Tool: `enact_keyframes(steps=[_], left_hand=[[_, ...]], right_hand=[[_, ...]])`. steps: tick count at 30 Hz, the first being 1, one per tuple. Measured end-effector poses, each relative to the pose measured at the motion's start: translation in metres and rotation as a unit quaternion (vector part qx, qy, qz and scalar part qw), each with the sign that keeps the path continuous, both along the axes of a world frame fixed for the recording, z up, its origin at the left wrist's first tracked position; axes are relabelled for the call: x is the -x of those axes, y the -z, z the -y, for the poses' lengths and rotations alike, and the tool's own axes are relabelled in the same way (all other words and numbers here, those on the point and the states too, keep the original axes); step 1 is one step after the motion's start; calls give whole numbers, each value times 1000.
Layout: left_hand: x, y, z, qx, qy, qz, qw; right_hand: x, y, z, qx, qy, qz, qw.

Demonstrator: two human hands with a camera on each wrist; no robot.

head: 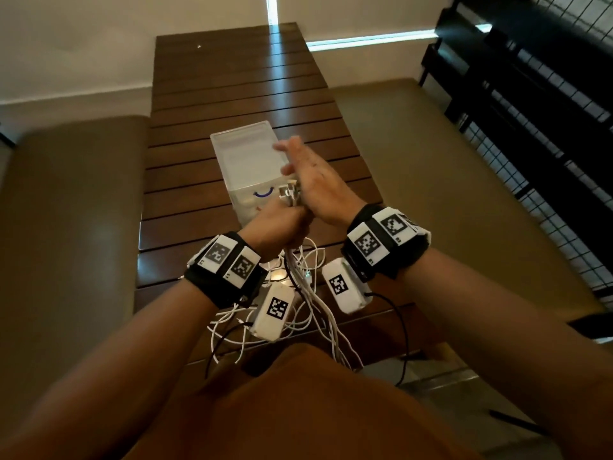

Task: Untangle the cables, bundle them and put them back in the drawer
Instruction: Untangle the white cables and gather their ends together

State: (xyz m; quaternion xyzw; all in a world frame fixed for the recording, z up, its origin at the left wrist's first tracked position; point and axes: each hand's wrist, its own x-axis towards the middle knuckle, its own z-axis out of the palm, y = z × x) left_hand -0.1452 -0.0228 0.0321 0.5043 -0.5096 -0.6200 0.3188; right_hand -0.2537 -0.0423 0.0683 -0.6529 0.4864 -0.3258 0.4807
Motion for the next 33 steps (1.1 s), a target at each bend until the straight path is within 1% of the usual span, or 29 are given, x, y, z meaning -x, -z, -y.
enact_keyframes(steps=[2, 3, 5, 8, 9, 12, 14, 16, 18, 20, 21, 23, 24, 26, 29, 30, 33], left_hand=[[-5, -3, 1, -48, -81, -106, 990], [-9, -4, 2, -58, -126, -139, 980], [-19, -5, 5, -66, -184, -171, 966], [-37, 4, 10, -67, -197, -217, 954], [-44, 6, 11, -63, -204, -228, 950], [-77, 10, 13, -59, -239, -241, 939], [-105, 15, 14, -48, -269, -232, 934], [-133, 20, 14, -35, -299, -212, 930], [-151, 26, 13, -28, -325, -187, 927], [-158, 33, 8, -31, -331, -134, 934], [-159, 37, 5, -29, -324, -95, 941], [-157, 44, 0, -18, -303, -25, 953], [-157, 46, -3, -16, -294, -15, 956], [-158, 47, -6, -22, -289, -38, 956], [-158, 47, -10, -37, -281, -66, 957], [-158, 48, -11, -41, -280, -69, 957], [-156, 52, -17, -44, -275, -90, 956]], right_hand=[[-4, 10, -3, -98, 35, 107, 989], [-6, 17, -6, -157, 35, 122, 979], [-15, 38, -13, -237, -4, 104, 966], [-30, 78, -25, -305, -57, 140, 940], [-32, 87, -30, -320, -70, 139, 935], [-24, 105, -49, -346, -102, 90, 928], [-10, 115, -57, -354, -98, 42, 929], [6, 125, -60, -380, -84, -22, 921], [21, 132, -60, -371, -103, -128, 914], [33, 137, -56, -314, -150, -241, 906], [35, 139, -54, -293, -161, -268, 904], [38, 143, -50, -277, -161, -276, 906], [37, 144, -49, -254, -174, -289, 907], [33, 146, -46, -196, -189, -309, 912], [21, 141, -38, -131, -125, -277, 944], [16, 139, -35, -114, -103, -272, 950], [5, 147, -29, -85, -68, -288, 951]])
